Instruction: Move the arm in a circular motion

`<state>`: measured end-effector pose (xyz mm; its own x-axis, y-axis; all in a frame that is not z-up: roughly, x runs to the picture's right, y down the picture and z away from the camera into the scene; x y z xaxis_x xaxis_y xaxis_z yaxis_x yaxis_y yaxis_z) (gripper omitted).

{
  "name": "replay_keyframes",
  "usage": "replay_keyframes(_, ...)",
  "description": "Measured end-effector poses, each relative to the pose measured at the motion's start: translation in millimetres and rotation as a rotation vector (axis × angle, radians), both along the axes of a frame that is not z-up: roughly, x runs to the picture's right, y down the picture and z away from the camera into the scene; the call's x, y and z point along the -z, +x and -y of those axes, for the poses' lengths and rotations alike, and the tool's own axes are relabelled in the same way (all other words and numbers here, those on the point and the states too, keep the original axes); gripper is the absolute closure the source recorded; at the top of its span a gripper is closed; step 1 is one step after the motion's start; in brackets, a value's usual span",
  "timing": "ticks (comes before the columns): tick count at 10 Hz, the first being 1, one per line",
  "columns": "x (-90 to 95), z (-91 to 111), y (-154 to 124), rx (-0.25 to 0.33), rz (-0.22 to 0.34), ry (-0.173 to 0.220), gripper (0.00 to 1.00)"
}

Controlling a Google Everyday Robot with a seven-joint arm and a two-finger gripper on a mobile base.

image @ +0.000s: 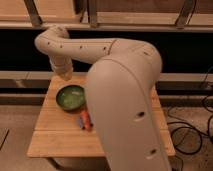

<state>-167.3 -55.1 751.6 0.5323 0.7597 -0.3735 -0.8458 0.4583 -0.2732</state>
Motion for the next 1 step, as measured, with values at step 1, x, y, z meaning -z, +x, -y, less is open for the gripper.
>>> replay_keyframes(1,8.1,-1.5,44.1,-0.071,-0.073,0.01,1.0)
